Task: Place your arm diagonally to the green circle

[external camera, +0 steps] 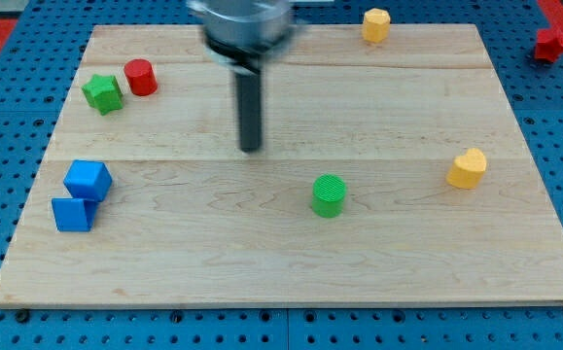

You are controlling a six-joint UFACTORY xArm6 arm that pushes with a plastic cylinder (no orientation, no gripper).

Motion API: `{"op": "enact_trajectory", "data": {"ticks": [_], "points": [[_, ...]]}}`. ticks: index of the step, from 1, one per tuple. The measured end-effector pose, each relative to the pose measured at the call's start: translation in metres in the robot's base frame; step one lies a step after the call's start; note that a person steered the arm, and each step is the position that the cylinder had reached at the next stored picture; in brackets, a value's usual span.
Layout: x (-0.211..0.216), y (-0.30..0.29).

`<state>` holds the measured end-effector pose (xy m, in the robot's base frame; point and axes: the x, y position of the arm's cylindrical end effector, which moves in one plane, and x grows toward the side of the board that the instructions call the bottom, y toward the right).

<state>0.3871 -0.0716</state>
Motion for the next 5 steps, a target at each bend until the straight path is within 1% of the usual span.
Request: {"op": "enact_trajectory", "data": {"ticks": [1,2,3,4,5], "points": [[-0.099,0.053],[0.053,0.147],[0.081,0.112],[0.025,0.031],[-0.054,-0.057]]}}
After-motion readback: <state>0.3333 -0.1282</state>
